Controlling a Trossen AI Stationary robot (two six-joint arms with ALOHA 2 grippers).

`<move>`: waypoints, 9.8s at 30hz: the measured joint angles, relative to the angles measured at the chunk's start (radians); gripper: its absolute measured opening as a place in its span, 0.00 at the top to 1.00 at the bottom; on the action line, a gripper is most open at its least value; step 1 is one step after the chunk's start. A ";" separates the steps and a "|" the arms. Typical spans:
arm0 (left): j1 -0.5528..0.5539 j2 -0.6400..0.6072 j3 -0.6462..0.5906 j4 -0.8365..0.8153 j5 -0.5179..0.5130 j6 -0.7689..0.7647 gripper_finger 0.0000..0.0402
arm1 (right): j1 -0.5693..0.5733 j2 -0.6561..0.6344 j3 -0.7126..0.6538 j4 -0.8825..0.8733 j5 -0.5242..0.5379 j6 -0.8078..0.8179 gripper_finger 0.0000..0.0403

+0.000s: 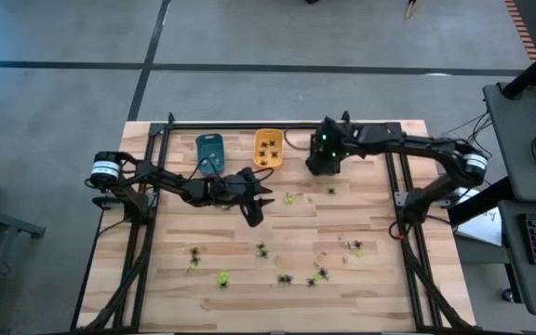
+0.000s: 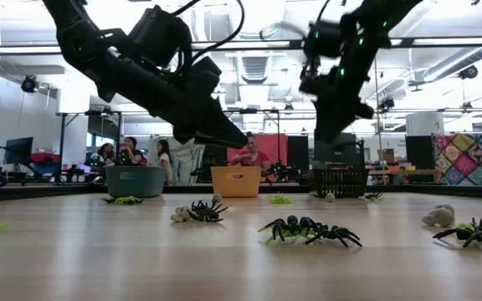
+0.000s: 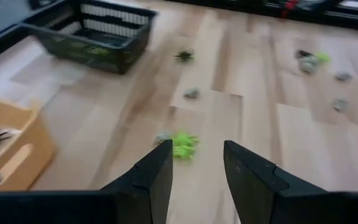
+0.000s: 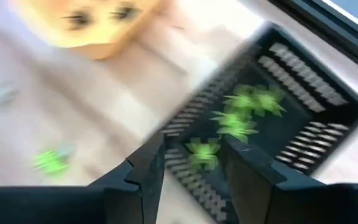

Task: Sort Halloween decoration
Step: Put the white skull toy into the blue bin, then put the black spider toy into the orange bin

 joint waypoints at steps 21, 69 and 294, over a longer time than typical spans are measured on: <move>0.000 0.000 0.000 -0.239 -0.117 0.096 0.54 | 0.373 -0.206 -0.358 0.652 -0.034 -0.303 0.67; 0.039 0.111 -0.001 -0.183 -0.095 0.330 0.73 | 0.371 -0.205 -0.363 0.718 -0.026 -0.241 0.67; 0.169 -0.471 0.064 -0.615 -0.107 0.216 0.68 | 0.352 -0.141 -0.210 -0.216 0.107 0.670 0.67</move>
